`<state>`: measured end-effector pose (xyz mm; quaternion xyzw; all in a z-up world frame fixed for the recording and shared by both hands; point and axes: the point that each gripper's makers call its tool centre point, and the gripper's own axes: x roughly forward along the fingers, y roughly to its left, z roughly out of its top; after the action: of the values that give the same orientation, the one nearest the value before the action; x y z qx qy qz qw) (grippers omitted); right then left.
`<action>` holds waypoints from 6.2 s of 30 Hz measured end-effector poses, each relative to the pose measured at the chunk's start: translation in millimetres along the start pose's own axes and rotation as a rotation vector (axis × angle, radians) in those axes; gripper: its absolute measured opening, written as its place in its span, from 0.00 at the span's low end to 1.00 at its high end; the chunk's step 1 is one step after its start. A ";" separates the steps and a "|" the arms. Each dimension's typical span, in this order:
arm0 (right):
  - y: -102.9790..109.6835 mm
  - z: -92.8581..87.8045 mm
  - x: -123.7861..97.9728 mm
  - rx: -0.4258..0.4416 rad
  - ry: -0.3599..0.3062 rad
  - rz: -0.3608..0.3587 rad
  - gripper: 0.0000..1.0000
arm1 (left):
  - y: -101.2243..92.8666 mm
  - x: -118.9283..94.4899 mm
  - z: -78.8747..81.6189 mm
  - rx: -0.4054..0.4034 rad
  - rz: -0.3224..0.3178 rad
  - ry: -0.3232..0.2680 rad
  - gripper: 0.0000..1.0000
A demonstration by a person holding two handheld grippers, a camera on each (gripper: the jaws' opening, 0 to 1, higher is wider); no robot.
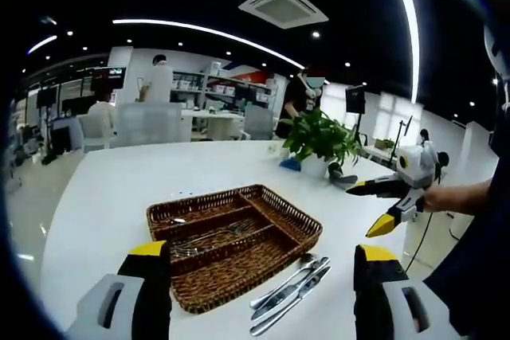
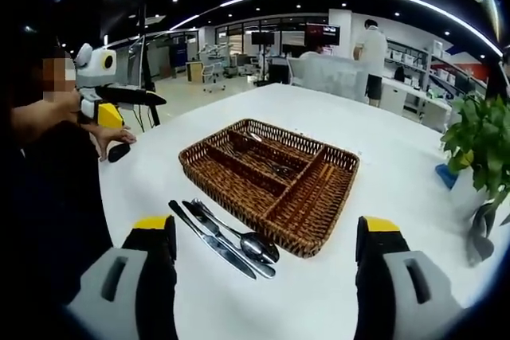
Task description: Arrange the knives, forks, and spoons in their matching storage slots by inserting each utensil handle-first until every utensil is classified and aligned in the correct compartment
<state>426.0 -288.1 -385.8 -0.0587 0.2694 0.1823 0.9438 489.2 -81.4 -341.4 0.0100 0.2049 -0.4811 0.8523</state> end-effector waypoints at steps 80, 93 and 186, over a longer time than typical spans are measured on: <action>16.1 -88.8 91.7 -0.112 0.258 0.088 0.40 | 17.8 -19.3 -29.5 0.026 0.047 0.034 1.00; 18.3 -102.6 105.2 -0.064 0.286 0.072 0.36 | 16.4 -22.9 -33.7 0.030 0.041 0.046 0.98; -8.8 16.6 96.4 -0.638 0.219 0.256 0.00 | 21.9 -32.0 -29.1 0.081 0.049 0.061 1.00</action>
<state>513.4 -262.6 -422.7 -0.3354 0.3036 0.3666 0.8130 482.9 -37.3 -360.4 0.0642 0.2108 -0.4675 0.8561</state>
